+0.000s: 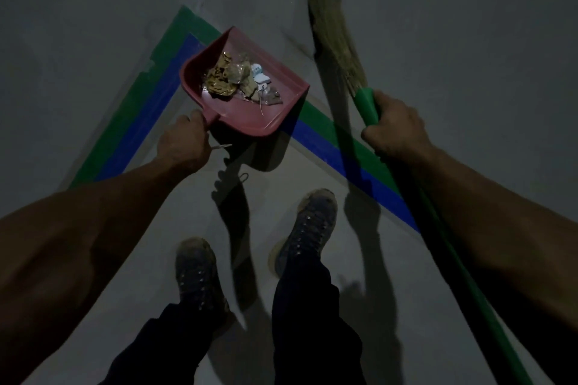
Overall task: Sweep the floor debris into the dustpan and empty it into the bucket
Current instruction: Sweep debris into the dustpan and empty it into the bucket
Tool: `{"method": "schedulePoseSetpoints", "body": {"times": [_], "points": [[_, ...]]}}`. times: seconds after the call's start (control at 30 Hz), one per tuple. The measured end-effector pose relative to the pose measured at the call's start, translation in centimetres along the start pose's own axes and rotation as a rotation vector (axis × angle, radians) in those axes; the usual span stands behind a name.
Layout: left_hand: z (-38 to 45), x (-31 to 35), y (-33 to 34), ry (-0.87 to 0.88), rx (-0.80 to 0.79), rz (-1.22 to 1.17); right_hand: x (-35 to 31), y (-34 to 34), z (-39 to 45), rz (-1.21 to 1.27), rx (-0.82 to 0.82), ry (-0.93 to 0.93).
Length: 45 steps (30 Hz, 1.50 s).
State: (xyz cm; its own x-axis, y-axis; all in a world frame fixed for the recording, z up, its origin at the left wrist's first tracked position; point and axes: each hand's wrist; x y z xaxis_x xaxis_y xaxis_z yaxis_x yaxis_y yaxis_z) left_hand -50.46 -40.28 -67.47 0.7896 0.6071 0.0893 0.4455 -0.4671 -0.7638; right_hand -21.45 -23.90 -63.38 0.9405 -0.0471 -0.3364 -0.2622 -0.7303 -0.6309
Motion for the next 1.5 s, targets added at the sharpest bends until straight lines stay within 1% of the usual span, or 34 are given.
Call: {"method": "schedulePoseSetpoints", "body": {"times": [0.1,0.23,0.3,0.37,0.47,0.53,0.6,0.67,0.8,0.87,1.0,1.1,1.23,1.37,1.43,1.5], "points": [[0.5,-0.7,0.2,0.014,0.011,-0.006,-0.5,2.6,-1.3,-0.089,-0.079,-0.059],[1.1,-1.2,0.4,0.016,0.007,-0.002,0.3,5.7,-5.9,-0.159,-0.186,-0.131],[1.1,-1.5,0.4,0.009,0.008,-0.004,1.2,5.6,-8.0,-0.119,-0.166,-0.158],[0.9,-1.9,0.5,0.007,0.007,-0.001,2.2,4.5,-8.9,-0.078,-0.082,-0.167],[0.5,-2.9,0.4,0.004,0.003,0.027,3.8,1.9,-8.1,-0.075,0.074,-0.144],[0.4,-3.8,0.4,0.007,0.0,0.042,4.4,0.5,-6.3,-0.108,0.118,-0.095],[0.5,-4.5,0.4,0.015,0.002,0.054,4.6,-0.2,-4.6,-0.103,0.114,-0.048],[0.7,-4.9,0.5,0.018,0.007,0.067,4.3,0.4,-3.6,-0.083,0.062,-0.014],[1.2,-5.2,0.6,0.032,0.0,0.087,3.1,4.8,-5.3,-0.081,-0.1,-0.042],[1.2,-5.3,0.6,0.034,-0.004,0.083,2.7,7.5,-7.2,-0.094,-0.148,-0.064],[0.7,-5.2,0.8,0.039,0.003,0.036,3.3,9.9,-11.1,-0.052,-0.146,-0.165],[0.2,-5.4,1.2,0.033,0.007,0.016,4.0,8.8,-12.3,0.047,-0.04,-0.153],[-0.6,-6.6,1.8,0.013,0.029,-0.006,3.7,5.9,-10.4,0.081,0.041,-0.089],[-1.0,-8.6,2.4,-0.083,0.035,-0.033,0.9,3.9,-5.6,0.086,0.132,-0.135],[-1.0,-9.6,2.5,-0.115,0.037,-0.03,-0.7,3.6,-3.0,0.086,0.116,-0.124],[-0.7,-10.2,2.5,-0.117,0.05,-0.007,-2.3,4.1,-1.3,0.047,0.063,-0.102]]}}
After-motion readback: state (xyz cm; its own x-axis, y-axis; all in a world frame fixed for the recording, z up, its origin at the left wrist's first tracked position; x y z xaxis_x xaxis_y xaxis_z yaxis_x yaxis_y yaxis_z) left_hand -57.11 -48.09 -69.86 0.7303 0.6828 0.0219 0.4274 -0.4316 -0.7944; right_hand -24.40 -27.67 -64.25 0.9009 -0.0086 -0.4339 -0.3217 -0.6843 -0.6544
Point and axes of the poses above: each hand's wrist, its own z-axis towards the middle knuckle, its own y-axis out of the palm, x = y × z
